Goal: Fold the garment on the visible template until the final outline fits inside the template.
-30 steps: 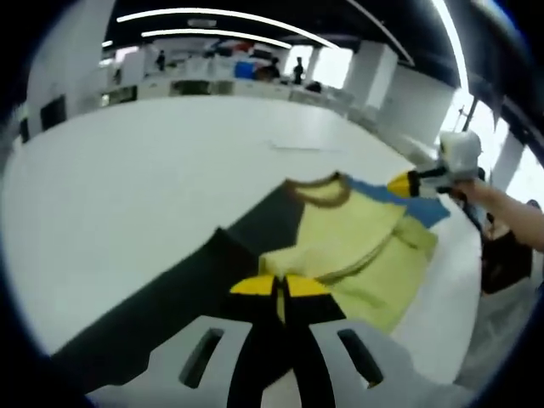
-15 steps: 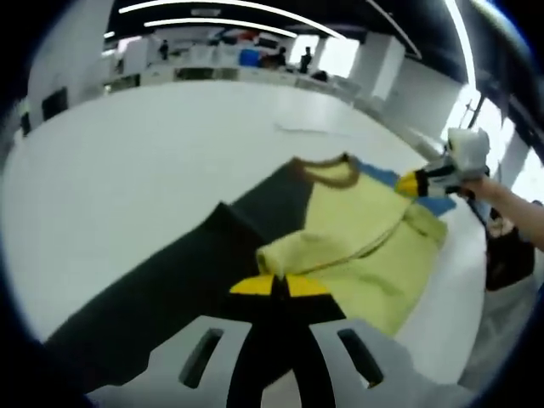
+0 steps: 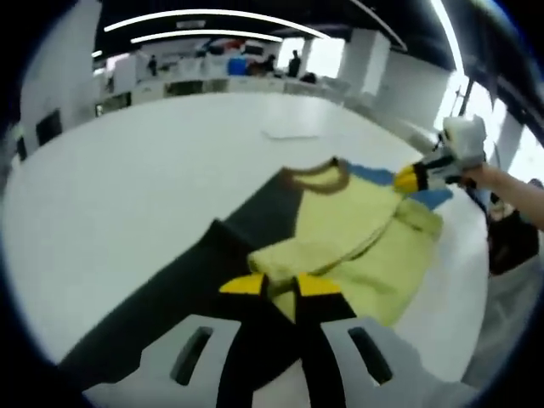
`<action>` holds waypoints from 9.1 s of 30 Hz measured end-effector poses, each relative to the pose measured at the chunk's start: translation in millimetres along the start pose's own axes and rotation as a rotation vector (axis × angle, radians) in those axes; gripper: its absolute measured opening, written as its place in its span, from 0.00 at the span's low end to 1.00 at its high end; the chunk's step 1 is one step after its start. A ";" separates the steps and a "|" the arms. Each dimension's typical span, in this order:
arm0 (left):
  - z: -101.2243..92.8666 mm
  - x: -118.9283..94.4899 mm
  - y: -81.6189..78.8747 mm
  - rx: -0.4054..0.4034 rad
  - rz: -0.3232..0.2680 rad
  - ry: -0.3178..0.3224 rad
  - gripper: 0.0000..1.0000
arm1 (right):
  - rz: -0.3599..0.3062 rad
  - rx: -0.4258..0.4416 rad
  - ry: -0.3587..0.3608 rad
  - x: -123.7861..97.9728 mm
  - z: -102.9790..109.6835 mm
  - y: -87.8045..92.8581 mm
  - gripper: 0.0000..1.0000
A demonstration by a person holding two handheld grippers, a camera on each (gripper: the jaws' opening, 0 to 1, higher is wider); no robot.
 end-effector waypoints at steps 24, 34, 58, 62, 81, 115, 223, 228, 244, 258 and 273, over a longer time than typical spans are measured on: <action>-34.3 -125.0 -48.3 0.214 -0.232 0.004 0.40 | -0.163 -0.047 -0.009 -100.4 57.0 -35.1 0.61; -47.0 -164.2 -48.3 0.294 -0.237 0.062 0.60 | -0.186 -0.138 -0.063 -142.0 107.1 -41.2 0.83; -105.6 -240.1 -0.9 0.283 -0.269 0.089 1.00 | -0.223 -0.162 -0.037 -224.2 170.5 9.7 1.00; -111.0 -244.4 10.4 0.241 -0.255 0.065 1.00 | -0.224 -0.162 -0.039 -233.0 180.8 21.9 1.00; -154.9 -258.7 45.4 0.154 -0.225 -0.025 1.00 | -0.225 -0.143 -0.130 -248.2 188.5 66.7 1.00; -86.0 -278.4 37.9 0.158 -0.263 0.072 0.98 | -0.211 -0.039 -0.065 -223.7 229.7 32.0 1.00; 1.9 17.7 3.6 -0.097 0.042 0.145 0.08 | -0.143 0.061 -0.040 -181.2 186.7 36.4 0.98; -2.7 16.1 4.8 -0.094 0.053 0.183 0.18 | -0.124 0.049 -0.042 -177.3 185.5 37.5 0.98; -4.1 28.0 0.9 -0.198 0.047 0.178 0.00 | -0.154 0.042 -0.074 -135.7 158.8 29.2 0.87; 1.9 32.7 -8.3 -0.204 0.006 0.170 0.00 | -0.261 0.123 -0.030 -100.4 111.4 21.2 0.34; 0.7 27.4 -8.0 -0.200 -0.004 0.185 0.00 | -0.193 0.271 -0.015 -22.4 73.6 24.9 0.09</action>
Point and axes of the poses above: the point that each gripper's makers call its tool centre point, and the gripper's own axes: x roughly forward along the fingers, z roughly to its left, y roughly out of its underside, the point moved 6 cm from there along -x, roughly backward along the fingers, and after that the axes turned 15 degrees about -y, right-handed, at the moved point
